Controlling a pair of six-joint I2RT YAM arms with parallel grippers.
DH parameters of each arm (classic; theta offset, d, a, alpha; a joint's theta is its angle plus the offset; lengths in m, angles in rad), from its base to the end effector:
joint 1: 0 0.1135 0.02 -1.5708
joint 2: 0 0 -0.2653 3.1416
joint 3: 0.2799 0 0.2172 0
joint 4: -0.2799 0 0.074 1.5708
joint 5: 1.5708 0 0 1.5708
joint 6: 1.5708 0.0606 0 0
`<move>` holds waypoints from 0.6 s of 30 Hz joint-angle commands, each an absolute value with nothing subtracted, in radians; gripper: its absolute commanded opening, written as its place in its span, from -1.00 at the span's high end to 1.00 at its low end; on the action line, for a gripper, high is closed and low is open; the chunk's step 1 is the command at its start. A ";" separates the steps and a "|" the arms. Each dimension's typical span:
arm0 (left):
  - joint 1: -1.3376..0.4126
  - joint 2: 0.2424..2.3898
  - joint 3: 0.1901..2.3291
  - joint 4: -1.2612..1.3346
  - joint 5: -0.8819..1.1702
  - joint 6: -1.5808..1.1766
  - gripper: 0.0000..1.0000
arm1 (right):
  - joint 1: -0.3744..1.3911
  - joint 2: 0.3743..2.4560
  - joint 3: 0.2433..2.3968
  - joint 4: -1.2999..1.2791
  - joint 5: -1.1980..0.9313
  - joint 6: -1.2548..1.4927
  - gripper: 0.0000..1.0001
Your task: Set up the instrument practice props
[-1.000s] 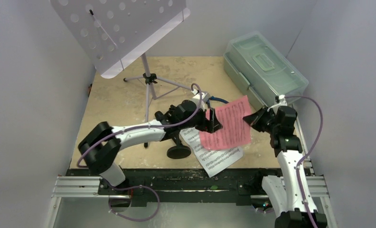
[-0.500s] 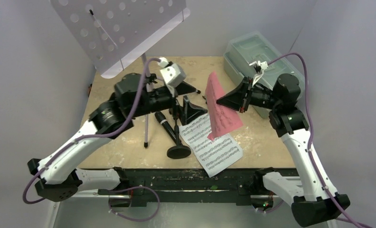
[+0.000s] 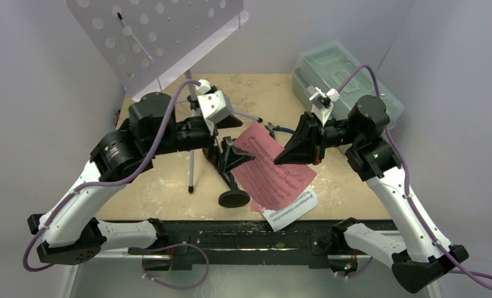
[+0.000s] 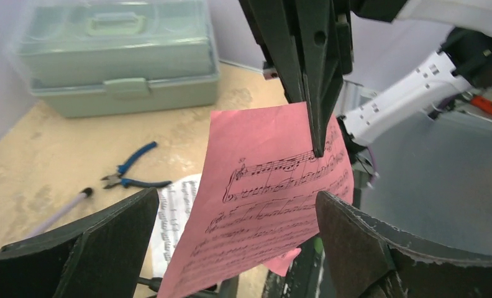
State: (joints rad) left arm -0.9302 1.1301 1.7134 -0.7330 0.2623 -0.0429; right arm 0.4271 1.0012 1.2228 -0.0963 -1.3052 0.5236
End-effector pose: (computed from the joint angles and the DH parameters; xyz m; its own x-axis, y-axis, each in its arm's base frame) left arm 0.0944 -0.1530 0.4987 -0.1288 0.1035 -0.9862 0.9229 0.3764 -0.0810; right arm 0.1183 0.1181 0.4526 -0.3916 -0.0340 -0.9195 -0.9057 -0.1624 0.3917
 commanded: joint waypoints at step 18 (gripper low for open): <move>-0.923 1.222 1.715 -0.812 0.672 -0.013 1.00 | 0.451 1.020 1.336 -0.497 -1.306 0.182 0.91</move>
